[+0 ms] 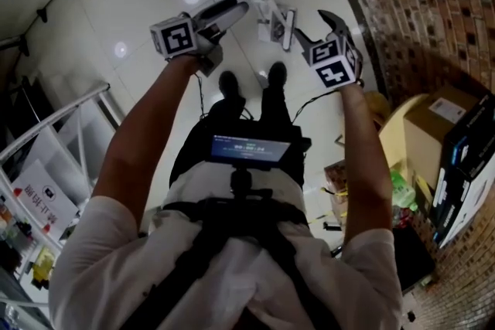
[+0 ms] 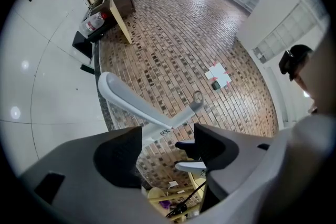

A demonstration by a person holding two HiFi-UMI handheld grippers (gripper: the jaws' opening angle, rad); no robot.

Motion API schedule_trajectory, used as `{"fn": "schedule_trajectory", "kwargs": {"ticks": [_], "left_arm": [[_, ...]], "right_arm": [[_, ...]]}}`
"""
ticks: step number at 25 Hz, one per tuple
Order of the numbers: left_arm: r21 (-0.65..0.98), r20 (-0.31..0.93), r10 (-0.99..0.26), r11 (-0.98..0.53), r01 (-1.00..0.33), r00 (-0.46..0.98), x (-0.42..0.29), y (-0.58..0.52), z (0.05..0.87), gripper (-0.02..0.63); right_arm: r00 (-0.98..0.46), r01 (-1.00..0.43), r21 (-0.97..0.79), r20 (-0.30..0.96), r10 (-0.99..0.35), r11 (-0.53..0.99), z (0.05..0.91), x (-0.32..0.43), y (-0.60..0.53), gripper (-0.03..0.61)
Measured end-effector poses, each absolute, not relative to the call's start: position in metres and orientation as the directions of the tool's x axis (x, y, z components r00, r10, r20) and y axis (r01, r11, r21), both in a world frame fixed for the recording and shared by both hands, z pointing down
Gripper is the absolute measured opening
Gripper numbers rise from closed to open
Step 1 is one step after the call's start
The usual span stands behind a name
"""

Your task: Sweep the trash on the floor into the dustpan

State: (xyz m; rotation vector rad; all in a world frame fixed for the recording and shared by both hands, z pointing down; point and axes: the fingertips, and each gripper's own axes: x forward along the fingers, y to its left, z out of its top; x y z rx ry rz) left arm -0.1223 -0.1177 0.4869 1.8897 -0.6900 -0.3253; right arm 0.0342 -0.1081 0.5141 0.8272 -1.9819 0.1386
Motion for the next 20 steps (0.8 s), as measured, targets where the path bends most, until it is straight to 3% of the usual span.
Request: {"fn": "schedule_trajectory", "kwargs": {"ticks": [8,15,20], "left_arm": [[0.905,0.067,-0.578,-0.308,-0.293,0.813,-0.132,-0.088,0.487,0.301],[0.918,-0.026,-0.568,-0.340,-0.206,0.823,-0.140,-0.060,0.458,0.298],[0.907,-0.100,-0.535,-0.396,-0.145,0.839,-0.129,-0.026,0.428,0.217]], "right_arm": [[-0.282,-0.684,0.216,0.802,-0.526,0.697,0.511,0.049,-0.080,0.291],[-0.287,-0.747,0.179,0.781,-0.554,0.640,0.492,0.049,-0.054,0.292],[-0.347,-0.773,0.115,0.747,-0.567,0.624,0.471,0.046,-0.028,0.291]]}}
